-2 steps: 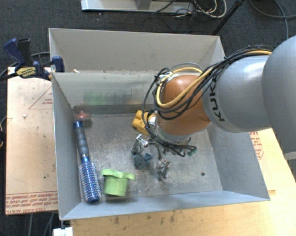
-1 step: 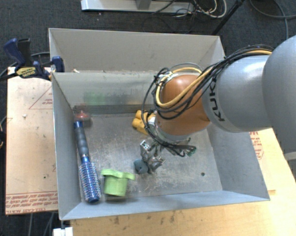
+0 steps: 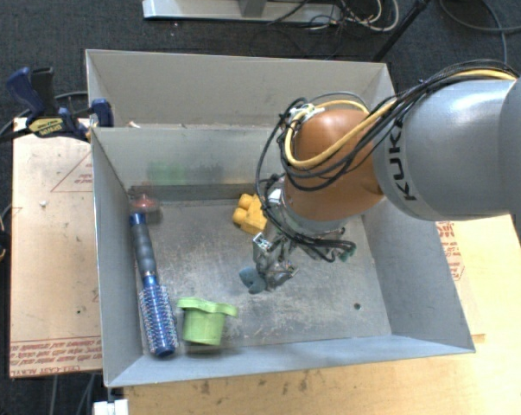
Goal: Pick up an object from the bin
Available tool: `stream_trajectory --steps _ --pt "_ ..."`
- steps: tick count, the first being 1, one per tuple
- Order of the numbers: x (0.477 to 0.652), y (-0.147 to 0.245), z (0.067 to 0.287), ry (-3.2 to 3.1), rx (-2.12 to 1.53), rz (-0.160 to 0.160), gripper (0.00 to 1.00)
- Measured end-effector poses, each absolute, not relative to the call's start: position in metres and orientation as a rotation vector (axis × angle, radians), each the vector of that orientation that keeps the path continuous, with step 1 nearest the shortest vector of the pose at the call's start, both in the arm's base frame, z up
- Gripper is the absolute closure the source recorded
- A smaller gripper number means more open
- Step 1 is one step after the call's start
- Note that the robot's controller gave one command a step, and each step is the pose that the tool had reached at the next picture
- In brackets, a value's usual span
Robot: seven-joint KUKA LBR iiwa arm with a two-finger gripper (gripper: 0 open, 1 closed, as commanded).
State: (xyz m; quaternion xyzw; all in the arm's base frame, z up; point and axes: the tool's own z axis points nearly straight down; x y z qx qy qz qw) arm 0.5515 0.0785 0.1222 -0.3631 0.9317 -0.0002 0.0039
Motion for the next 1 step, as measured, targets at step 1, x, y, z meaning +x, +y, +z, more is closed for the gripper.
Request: stream_trajectory --steps 1 --pt "0.5535 0.0795 0.1799 2.92 -1.133 -0.001 1.0"
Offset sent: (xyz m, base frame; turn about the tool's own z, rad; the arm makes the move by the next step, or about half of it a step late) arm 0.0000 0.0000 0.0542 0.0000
